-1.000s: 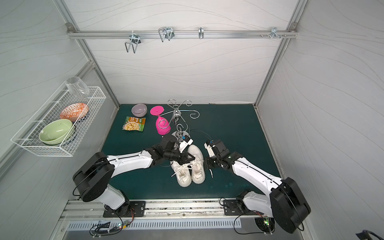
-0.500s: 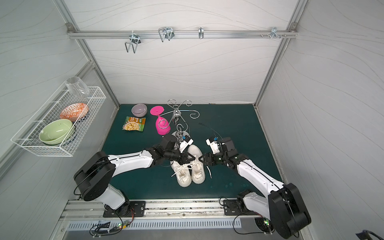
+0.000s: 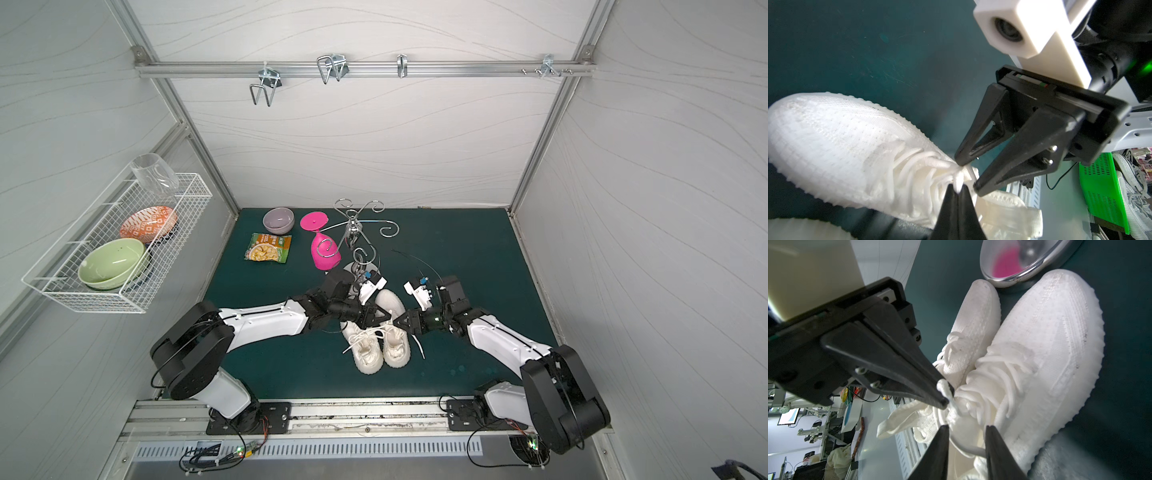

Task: Tie the shoes
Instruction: Cross the shoelace with the shoelace.

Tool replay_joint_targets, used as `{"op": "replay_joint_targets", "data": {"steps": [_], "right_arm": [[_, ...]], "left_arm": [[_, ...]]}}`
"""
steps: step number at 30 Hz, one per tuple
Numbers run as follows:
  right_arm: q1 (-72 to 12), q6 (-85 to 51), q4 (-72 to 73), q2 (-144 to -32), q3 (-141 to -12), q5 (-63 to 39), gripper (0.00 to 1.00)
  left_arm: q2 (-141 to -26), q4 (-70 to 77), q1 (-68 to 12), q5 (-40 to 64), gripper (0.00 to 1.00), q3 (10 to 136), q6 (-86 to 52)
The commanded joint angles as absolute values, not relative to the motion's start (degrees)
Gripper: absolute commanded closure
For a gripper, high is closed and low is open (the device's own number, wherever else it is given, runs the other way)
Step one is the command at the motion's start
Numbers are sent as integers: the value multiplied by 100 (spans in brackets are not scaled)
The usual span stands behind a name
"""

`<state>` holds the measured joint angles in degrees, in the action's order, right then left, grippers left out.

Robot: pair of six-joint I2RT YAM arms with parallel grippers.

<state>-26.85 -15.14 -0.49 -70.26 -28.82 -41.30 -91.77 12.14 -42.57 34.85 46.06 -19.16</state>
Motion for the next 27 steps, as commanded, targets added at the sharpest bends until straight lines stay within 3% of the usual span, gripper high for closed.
{"op": "replay_joint_targets", "data": {"steps": [1, 7, 11, 25, 27], "right_arm": [[-2663, -1480, -64, -6962, -2865, -4356, 71], [-2905, -1311, -222, -7184, -2976, -4171, 71], [-3001, -1324, -255, -7095, -2937, -4077, 65], [-3042, -1392, -825, -6383, -2852, -3612, 99], [-3039, -1381, -894, -6517, -2889, -3689, 100]], "left_arm": [[-9219, 1362, -4206, 3489, 100, 4834, -1951], [-9237, 1345, -4204, 3524, 100, 4852, -1964], [-9254, 1349, -4202, 3551, 100, 4838, -1977], [-9176, 1362, -4201, 3522, 100, 4799, -1960], [-9175, 1395, -4195, 3540, 100, 4815, -1977]]}}
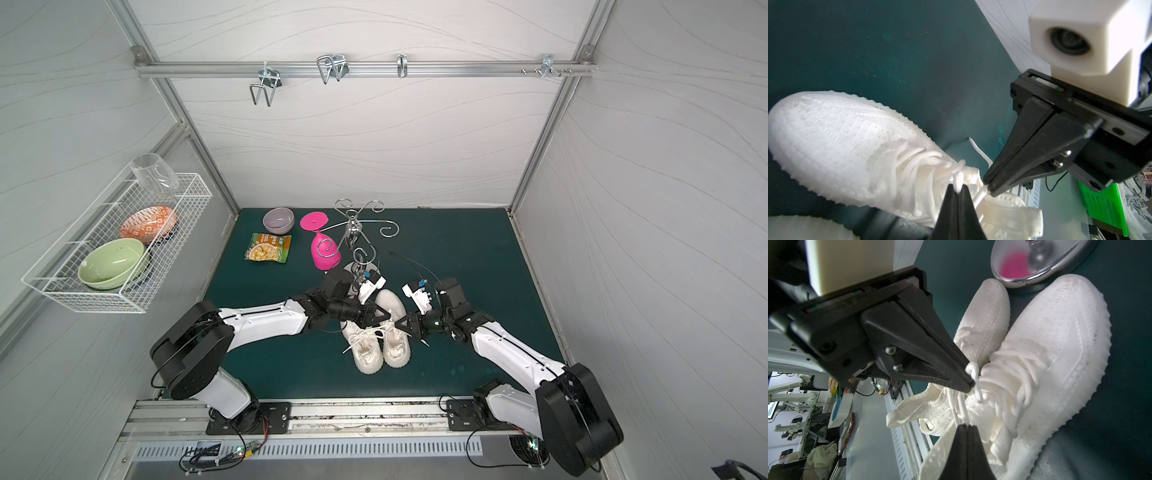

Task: Tie the shoes
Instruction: Cross the shoelace with the shoelace.

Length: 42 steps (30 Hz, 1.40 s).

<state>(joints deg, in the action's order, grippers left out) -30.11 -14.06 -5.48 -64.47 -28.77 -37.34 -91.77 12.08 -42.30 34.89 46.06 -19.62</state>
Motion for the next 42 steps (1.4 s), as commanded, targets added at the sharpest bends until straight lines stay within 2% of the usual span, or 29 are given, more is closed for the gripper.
{"op": "replay_joint_targets", "data": {"steps": [1, 19, 37, 40, 42], "right_arm": [[-3041, -1404, -880, -6596, -2908, -3726, 100], [-3049, -1657, -1304, -6705, -3277, -2312, 100], [-3363, -1758, -1116, -7088, -3693, -2382, 100], [-3428, -1778, -1081, -7058, -3614, -2343, 100], [-3431, -1771, -1089, -7025, -3560, -2347, 100]], "left_arm": [[-9182, 1401, -4197, 3550, 100, 4831, -1978], [-8753, 1466, -4333, 3649, 100, 4451, -1711], [-8460, 497, -4896, 2757, 100, 4210, -1195], [-8096, 553, -4896, 2460, 92, 4091, -1484], [-7848, 501, -4896, 2187, 79, 4060, -1763]]}}
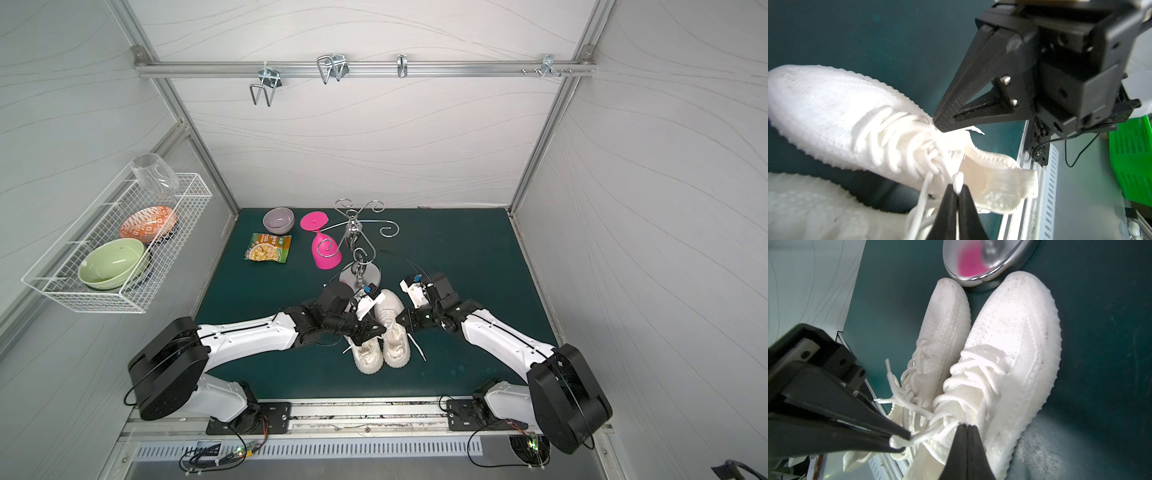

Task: Tie the shoes
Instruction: Cross the shoelace with the shoelace.

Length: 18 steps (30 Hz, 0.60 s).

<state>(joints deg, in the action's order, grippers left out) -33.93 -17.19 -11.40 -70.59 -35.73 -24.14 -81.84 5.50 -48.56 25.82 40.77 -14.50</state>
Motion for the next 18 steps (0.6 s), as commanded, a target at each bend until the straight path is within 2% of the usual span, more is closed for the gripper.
{"op": "replay_joint_targets", "data": {"steps": [1, 6, 8, 10, 11, 13, 15, 18], "right_arm": [[-3445, -1759, -1111, -7010, -3547, -2350, 100], [-3467, -1702, -1225, -6914, -3493, -2346, 100], [-3465, -1683, -1248, -6907, -3479, -2339, 100], [-3468, -1673, -1257, -6900, -3450, -2355, 100], [-3472, -1675, -1257, -6899, -3445, -2373, 100], [-3483, -1673, -1257, -6882, -3419, -2378, 100], [-3493, -1676, -1261, -6848, -3386, -2364, 100], [-3515, -1663, -1268, -6790, -3374, -2388, 100]], "left_arm": [[-7773, 451, -4896, 2114, 75, 4054, -1871], [-7405, 251, -4881, 1797, 42, 4061, -2476], [-7346, 83, -4833, 1618, 37, 4137, -2786], [-7397, -199, -4703, 1519, 39, 4265, -3246], [-7473, -267, -4612, 1559, 44, 4310, -3544], [-7683, -212, -4420, 1865, 60, 4352, -4172], [-7949, -47, -4331, 2200, 72, 4421, -4715], [-8299, -34, -4328, 2502, 76, 4664, -5061]]}}
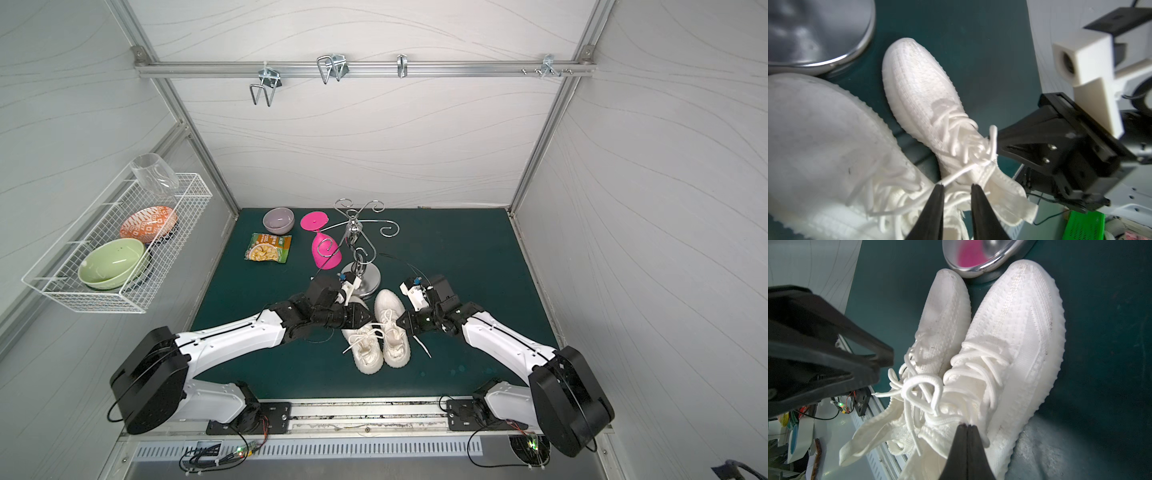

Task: Tie the shoes
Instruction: Cross the shoelace with the shoelace.

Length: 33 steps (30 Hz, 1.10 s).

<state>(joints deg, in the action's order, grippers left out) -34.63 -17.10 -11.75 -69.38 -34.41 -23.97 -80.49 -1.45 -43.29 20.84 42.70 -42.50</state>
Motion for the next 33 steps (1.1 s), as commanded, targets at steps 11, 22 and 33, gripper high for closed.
{"op": "replay_joint_targets", "data": {"steps": [11, 22, 33], "right_arm": [[-3739, -1512, -1112, -6855, -3392, -2348, 100], [-3902, -1507, -940, -6958, -3315, -2276, 100], [-3948, -1488, -1077, -6838, -3257, -2006, 100]], "left_arm": [[-9008, -433, -4329, 3050, 76, 5218, -5148], [-9294, -351, -4333, 3395, 70, 5225, -5206], [-9423, -134, -4352, 3482, 94, 5196, -5123]]}}
